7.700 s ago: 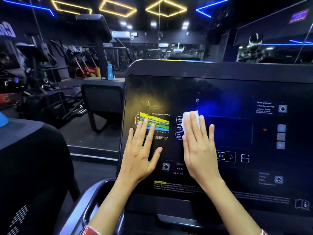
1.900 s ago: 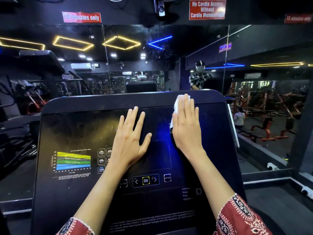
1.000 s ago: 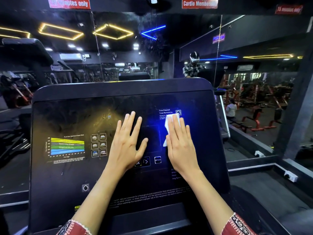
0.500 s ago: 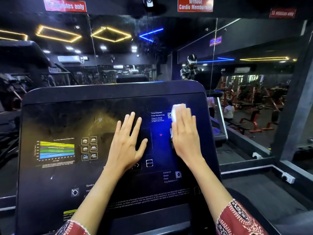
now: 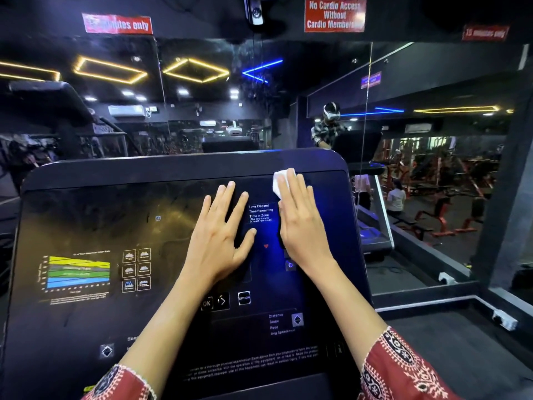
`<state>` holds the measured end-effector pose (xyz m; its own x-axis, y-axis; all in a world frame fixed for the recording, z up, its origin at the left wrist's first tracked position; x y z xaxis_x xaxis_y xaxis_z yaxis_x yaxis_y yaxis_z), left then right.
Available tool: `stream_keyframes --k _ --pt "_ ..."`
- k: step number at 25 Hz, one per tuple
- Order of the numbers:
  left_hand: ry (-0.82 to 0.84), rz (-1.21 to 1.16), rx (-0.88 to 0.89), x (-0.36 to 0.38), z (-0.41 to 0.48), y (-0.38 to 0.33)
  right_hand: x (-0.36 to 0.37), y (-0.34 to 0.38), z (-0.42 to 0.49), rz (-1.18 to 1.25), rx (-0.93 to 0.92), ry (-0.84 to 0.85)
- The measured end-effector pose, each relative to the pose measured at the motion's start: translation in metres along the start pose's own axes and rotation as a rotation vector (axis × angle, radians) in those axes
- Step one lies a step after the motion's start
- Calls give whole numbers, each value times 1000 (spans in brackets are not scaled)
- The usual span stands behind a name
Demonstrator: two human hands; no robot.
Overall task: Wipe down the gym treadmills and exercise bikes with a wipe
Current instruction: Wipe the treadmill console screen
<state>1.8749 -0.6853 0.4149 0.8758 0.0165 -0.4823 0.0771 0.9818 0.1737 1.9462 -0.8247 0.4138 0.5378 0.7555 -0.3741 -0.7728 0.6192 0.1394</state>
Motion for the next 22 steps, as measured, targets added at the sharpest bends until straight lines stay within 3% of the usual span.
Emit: stream_keyframes --k 3,7,12,16,17,21,22 --pt "-15 -2 -4 0 9 2 -8 -12 10 101 132 -110" --pt "-7 1 -28 3 19 5 5 14 24 -118 -109 4" --pt "-6 15 -28 2 28 8 -6 -20 56 -85 146 -64" --pt "-2 19 -11 4 38 5 4 3 63 -139 -239 45" --pt "-4 21 -6 4 40 3 1 -4 66 -184 -262 40" --pt "-13 6 15 8 44 -10 -24 -53 62 -264 138 -94" --pt "-12 -2 15 10 44 -13 -23 -53 58 -217 152 -61"
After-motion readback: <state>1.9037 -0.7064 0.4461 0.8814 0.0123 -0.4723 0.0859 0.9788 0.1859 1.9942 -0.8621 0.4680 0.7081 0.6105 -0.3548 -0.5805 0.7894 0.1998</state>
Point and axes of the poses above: each hand's wrist, its own z-axis towards the middle knuckle, its own x-axis out of the palm, y = z × x, the point moved 4 cm from there along z, towards the middle knuckle, and after that the axes turned 3 degrees about z, right-handed, at the moved point
